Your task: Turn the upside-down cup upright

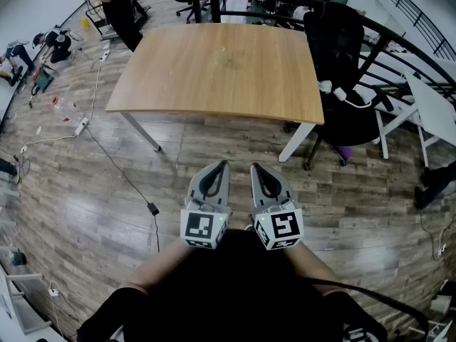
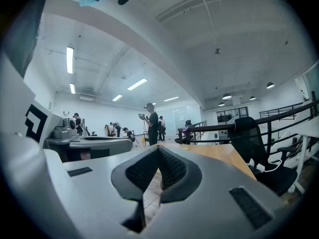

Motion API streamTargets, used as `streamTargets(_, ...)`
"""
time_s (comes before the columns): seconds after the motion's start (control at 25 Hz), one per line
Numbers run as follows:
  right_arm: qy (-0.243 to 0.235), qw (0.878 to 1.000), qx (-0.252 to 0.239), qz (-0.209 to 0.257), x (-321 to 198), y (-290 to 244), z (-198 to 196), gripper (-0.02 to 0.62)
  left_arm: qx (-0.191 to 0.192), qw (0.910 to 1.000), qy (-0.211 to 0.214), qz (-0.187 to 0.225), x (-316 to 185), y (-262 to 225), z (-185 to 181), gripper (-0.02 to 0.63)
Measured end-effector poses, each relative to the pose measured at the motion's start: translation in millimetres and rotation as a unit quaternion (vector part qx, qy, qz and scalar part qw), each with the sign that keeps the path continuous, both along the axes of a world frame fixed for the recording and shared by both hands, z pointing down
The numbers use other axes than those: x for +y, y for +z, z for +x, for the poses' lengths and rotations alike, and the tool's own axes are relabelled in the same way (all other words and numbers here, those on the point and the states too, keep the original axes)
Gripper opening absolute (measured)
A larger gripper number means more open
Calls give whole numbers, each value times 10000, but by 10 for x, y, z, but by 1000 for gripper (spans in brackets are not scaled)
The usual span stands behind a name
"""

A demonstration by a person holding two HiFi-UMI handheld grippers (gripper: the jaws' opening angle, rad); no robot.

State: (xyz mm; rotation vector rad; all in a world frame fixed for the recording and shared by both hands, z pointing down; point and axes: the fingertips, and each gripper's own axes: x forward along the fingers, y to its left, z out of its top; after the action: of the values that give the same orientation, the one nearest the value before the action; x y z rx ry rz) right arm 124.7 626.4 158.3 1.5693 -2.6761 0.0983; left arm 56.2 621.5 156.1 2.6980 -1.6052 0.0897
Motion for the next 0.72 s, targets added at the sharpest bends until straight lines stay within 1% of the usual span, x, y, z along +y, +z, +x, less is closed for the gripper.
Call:
streamTargets(0.28, -78, 10000, 21, 24, -101, 39, 88, 12, 28, 10000, -1, 0, -77, 45, 134, 8)
streamTargets(0.56, -178, 9998, 53, 5, -202, 81, 269, 12, 107, 9998, -144, -33, -182, 94, 287, 8)
streamTargets(0.72, -271, 9996, -96, -81, -275, 98, 390, 12, 165, 9995, -260, -53, -248, 124, 356, 8)
